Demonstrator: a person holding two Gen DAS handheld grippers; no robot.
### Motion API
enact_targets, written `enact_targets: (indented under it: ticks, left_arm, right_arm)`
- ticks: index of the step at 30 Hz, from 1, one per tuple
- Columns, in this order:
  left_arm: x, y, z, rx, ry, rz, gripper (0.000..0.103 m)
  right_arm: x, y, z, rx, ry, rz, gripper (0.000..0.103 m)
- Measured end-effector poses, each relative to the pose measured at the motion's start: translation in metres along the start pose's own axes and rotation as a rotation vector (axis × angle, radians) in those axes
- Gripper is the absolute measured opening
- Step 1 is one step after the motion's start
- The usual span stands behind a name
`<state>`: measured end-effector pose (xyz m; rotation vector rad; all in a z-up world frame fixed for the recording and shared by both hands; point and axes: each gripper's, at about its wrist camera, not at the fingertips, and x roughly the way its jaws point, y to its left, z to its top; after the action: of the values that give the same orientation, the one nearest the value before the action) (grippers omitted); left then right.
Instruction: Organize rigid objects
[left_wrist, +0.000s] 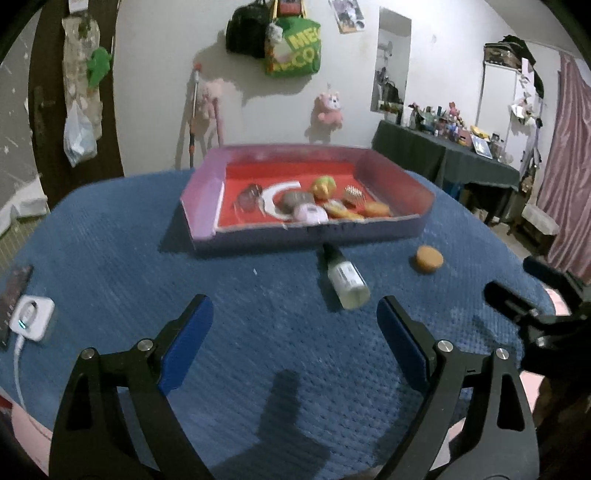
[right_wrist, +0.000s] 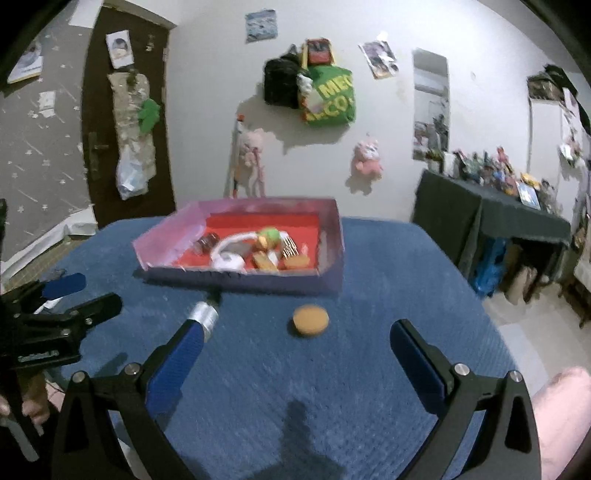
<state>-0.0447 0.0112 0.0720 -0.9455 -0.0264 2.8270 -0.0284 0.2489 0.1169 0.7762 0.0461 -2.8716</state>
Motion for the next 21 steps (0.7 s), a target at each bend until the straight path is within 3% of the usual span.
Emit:
enact_targets:
  ticks: [6,21]
  left_arm:
    - [0.007,-0.007,-0.011,0.011,0.007,0.008,0.091]
    - [0.018,-0.006,-0.02,0.0,0.04,0.002,0.091]
  right_arm:
    - [0.02,-0.008,-0.026,0.039,0.057,-0.01,0.103]
    - [0.037,-0.005,-0.033,0.06,0.089,0.012,0.103]
